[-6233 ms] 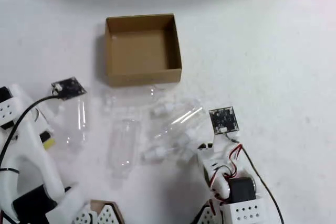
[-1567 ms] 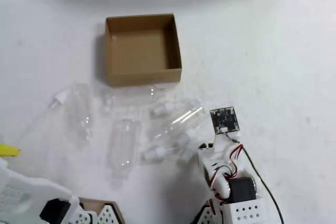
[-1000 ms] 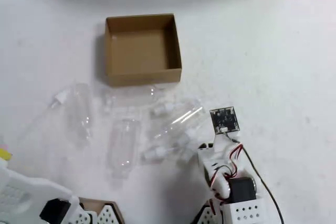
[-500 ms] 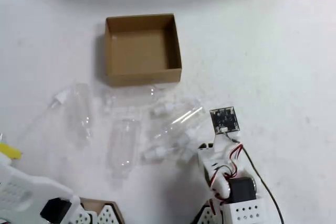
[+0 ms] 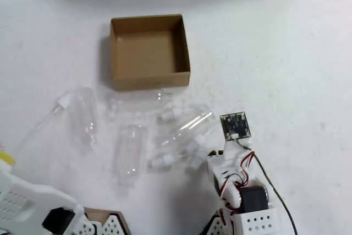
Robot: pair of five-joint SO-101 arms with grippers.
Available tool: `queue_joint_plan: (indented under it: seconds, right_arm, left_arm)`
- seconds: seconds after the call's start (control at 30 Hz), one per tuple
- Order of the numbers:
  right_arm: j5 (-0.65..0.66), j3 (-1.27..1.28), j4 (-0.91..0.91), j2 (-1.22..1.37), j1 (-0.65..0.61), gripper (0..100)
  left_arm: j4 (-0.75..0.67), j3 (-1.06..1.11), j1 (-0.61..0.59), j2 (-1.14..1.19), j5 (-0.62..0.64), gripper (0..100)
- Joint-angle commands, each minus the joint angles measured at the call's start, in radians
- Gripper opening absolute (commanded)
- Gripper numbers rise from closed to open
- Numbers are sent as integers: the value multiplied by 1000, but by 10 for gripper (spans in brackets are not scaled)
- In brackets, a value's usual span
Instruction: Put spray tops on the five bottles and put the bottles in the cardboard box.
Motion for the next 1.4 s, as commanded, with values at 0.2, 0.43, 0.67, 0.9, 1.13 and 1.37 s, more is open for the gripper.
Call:
queue_joint_plan:
  seconds: [0.2,0.43,0.67,0.9,1.13,1.37]
  right_arm:
    - [0,9,8,2,7,15]
    - [0,9,8,2,16,15]
    - [0,9,8,2,25,15]
    - [0,9,8,2,25,15]
    - [0,9,8,2,25,15]
    - [0,9,8,2,25,15]
  left_arm:
    - [34,-118,33,-44,204,216]
    - [32,-129,81,-36,259,335]
    - [40,-129,77,-35,250,355]
    - [146,-51,76,-58,187,355]
    - [-20,58,76,-116,315,355]
    - [-137,157,77,-189,354,354]
